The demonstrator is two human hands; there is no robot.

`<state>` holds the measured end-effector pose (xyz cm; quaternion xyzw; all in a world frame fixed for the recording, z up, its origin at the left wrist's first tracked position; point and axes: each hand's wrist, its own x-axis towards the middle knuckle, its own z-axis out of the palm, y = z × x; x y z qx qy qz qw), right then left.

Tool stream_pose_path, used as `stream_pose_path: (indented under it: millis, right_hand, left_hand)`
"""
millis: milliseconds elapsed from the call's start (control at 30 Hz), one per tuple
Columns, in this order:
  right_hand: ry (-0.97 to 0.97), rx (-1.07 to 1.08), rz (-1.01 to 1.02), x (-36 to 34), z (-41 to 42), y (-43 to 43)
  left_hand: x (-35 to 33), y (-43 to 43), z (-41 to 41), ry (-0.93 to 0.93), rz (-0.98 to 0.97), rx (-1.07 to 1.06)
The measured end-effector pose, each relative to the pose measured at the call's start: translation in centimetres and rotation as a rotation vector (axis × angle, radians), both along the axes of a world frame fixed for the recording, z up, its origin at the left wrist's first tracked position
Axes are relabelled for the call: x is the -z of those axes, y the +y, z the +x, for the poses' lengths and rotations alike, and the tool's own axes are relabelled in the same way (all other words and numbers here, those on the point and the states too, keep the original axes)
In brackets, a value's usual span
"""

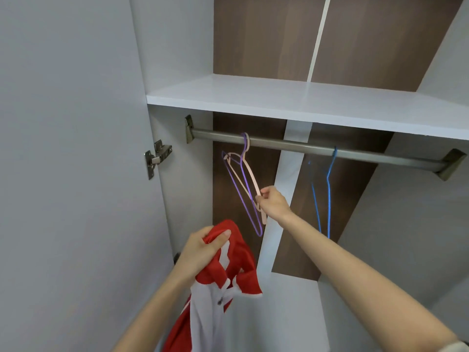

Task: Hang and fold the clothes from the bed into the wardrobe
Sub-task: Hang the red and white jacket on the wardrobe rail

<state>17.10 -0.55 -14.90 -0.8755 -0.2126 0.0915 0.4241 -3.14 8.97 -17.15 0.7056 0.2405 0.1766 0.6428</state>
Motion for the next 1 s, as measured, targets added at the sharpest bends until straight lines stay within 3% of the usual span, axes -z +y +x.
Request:
stream_pose_path:
  millis: [167, 400, 833, 1000]
  right_hand:
    - [0.06, 0.11, 0.0, 0.3, 2.1, 4.6]
    - [-0.067, 0.222, 0.034, 0.2, 3.7, 6.2]
    - [-0.121, 0.289, 0.029, -0.3, 3.3, 0.4]
    - [-0.241, 0.337, -0.075, -1.1, 0.3, -4.4]
  left_hand:
    - [-0.2, 3.1, 0.2, -0.062, -0.006, -0.029]
    - [0.0, 5.4, 1.5, -0.073, -0.004, -0.021]
    - [-0.5, 4.4, 4.4, -0.03, 0.104, 0.05]
    - [0.6, 3.3, 4.1, 0.043, 0.155, 0.087]
